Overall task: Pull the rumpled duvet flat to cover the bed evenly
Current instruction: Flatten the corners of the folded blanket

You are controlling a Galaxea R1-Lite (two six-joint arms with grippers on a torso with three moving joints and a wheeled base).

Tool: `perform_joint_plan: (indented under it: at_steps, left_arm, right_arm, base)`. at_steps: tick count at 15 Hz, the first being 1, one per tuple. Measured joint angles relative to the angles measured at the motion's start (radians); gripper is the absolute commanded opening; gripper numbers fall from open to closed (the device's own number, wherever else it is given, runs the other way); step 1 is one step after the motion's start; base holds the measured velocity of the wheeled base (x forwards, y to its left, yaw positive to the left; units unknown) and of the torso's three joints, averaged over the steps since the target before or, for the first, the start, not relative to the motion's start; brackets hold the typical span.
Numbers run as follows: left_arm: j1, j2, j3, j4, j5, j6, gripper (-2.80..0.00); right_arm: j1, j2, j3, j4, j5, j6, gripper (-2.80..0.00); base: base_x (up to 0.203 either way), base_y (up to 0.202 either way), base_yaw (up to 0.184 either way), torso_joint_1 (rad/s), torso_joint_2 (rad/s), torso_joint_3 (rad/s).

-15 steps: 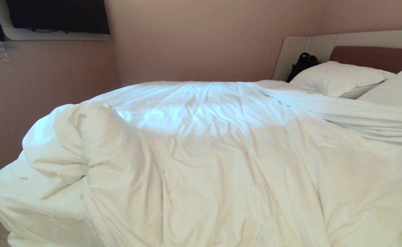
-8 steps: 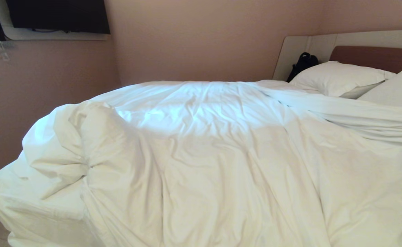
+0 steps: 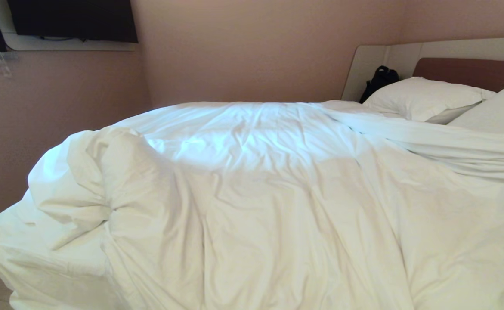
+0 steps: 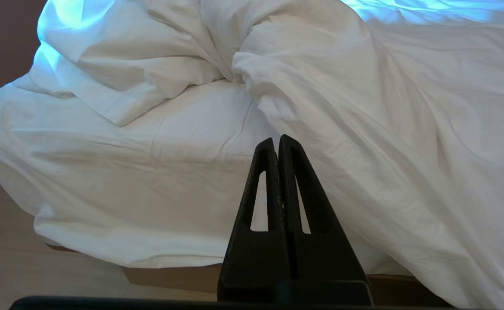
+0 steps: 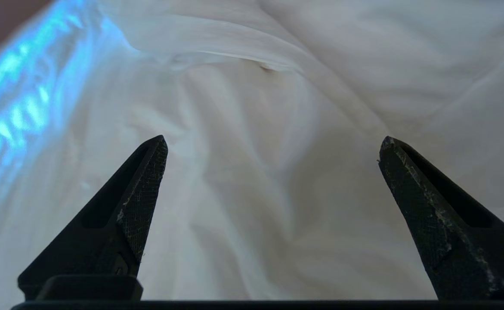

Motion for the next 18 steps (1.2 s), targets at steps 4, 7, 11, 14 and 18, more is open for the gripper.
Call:
perform_joint_plan:
  at_steps: [4, 7, 11, 14, 18]
  left_arm:
    - [0.0, 0.0, 0.0, 0.0, 0.0, 0.0, -2.8]
    - [0.0, 0.0, 0.0, 0.0, 0.0, 0.0, -2.8]
    - [0.0, 0.0, 0.0, 0.0, 0.0, 0.0, -2.8]
    - [0.0, 0.0, 0.0, 0.0, 0.0, -0.001, -2.8]
    - [0.0, 0.0, 0.0, 0.0, 0.0, 0.0, -2.8]
  right_arm:
    - [0.0, 0.019, 0.0, 0.0, -0.089, -0.118, 0.0]
    - [0.001, 0.052, 0.0, -0.016, -0.128, -0.208, 0.0]
    - [0.003, 0.105, 0.0, -0.072, -0.131, -0.284, 0.0]
    - [0.011, 0.142, -0.001, -0.089, -0.122, -0.308, 0.0]
    - [0.011, 0.181, 0.0, -0.088, -0.101, -0.313, 0.0]
  base:
    - [0.0, 0.0, 0.0, 0.0, 0.0, 0.0]
    - [0.0, 0.0, 0.0, 0.0, 0.0, 0.0]
    - [0.0, 0.0, 0.0, 0.0, 0.0, 0.0]
    - [0.0, 0.0, 0.0, 0.0, 0.0, 0.0]
    - [0.0, 0.0, 0.0, 0.0, 0.0, 0.0]
